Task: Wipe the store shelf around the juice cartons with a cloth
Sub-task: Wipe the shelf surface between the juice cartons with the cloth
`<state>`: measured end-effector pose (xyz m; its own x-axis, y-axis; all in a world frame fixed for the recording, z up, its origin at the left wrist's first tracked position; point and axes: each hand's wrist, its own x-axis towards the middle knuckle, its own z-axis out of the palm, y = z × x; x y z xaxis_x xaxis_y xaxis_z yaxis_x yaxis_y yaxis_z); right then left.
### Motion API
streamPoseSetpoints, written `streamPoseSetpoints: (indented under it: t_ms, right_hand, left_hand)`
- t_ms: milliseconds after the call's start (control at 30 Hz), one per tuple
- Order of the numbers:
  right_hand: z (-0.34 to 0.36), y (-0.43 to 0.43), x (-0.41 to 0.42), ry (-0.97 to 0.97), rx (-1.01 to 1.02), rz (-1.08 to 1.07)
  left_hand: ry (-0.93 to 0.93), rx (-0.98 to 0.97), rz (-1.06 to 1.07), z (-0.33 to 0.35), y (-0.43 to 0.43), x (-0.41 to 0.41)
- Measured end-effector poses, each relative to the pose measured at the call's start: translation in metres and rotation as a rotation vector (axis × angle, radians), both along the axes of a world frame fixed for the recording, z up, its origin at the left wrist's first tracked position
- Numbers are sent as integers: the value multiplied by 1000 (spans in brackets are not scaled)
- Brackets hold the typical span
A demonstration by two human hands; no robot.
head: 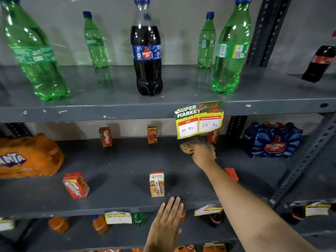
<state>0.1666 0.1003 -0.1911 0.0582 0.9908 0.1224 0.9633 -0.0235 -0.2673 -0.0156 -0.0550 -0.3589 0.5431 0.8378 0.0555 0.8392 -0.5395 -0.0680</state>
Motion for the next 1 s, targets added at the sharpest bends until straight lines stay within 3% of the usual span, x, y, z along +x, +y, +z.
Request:
streamPoseSetpoints:
  t_ms: [133, 267, 467, 600, 667, 733, 833, 1000]
  right_hand:
    - [-26, 2, -3, -10, -259, -166]
    - [-80, -25, -14, 116, -233, -100]
    - [-80, -129, -18, 55, -186, 154]
    - [-44, -98, -8, 221, -238, 104]
    - [-28, -58, -4, 262, -169, 63]
    - [-25, -22, -5, 197, -145, 53]
    - [-48, -6, -17, 15, -269, 3]
    - [-68, -79, -31, -56, -273, 5]
  left_hand:
    - [1, 12, -15, 3, 1, -11]
    - [31, 62, -4, 1, 3, -22]
    - [-8, 192, -34, -10, 1, -60]
    - [-21, 134, 26, -8, 3, -71]
    - [-37, 111, 54, -6, 2, -70]
    - [-49, 96, 60, -6, 1, -69]
    - [-49, 82, 53, -8, -2, -71]
    - [-53, 95, 85, -8, 1, -83]
